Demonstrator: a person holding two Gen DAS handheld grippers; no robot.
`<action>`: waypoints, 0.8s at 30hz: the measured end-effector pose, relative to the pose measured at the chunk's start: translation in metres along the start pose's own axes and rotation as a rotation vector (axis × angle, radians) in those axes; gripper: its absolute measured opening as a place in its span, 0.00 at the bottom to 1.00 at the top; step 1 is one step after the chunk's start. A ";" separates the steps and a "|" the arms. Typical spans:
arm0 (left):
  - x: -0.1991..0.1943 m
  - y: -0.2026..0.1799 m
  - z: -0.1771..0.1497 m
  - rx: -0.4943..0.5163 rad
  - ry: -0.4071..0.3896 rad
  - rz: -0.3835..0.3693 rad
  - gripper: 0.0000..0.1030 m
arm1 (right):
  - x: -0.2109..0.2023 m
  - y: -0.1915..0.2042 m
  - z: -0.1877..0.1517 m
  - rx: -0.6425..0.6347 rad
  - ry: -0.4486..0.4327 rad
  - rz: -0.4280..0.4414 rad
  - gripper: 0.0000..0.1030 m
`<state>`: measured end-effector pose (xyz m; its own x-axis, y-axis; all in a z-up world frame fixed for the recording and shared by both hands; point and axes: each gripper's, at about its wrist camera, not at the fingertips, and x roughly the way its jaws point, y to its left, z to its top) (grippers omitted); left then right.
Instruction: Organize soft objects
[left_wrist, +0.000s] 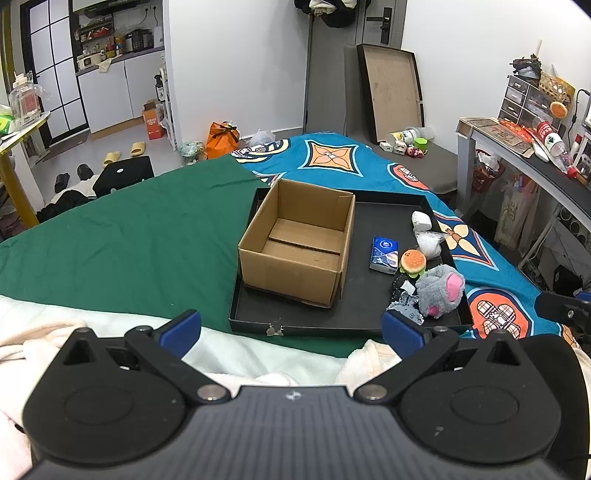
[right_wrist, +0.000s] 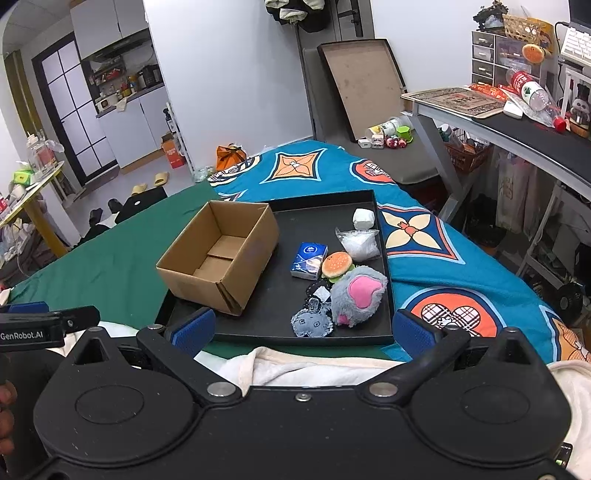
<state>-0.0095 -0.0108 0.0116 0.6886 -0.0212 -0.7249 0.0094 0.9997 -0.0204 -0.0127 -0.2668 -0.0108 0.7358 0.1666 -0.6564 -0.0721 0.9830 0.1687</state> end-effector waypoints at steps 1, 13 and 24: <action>0.000 0.000 0.000 0.000 -0.001 0.000 1.00 | 0.000 0.000 0.000 -0.001 0.001 -0.002 1.00; -0.001 0.000 0.006 0.007 -0.016 0.009 1.00 | 0.004 -0.002 -0.003 0.008 0.009 -0.012 1.00; 0.004 -0.001 0.005 0.007 -0.003 0.015 1.00 | 0.011 -0.010 -0.005 0.041 0.028 0.010 1.00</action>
<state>-0.0027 -0.0121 0.0122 0.6910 -0.0064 -0.7229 0.0044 1.0000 -0.0046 -0.0073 -0.2748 -0.0231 0.7160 0.1788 -0.6748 -0.0510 0.9775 0.2048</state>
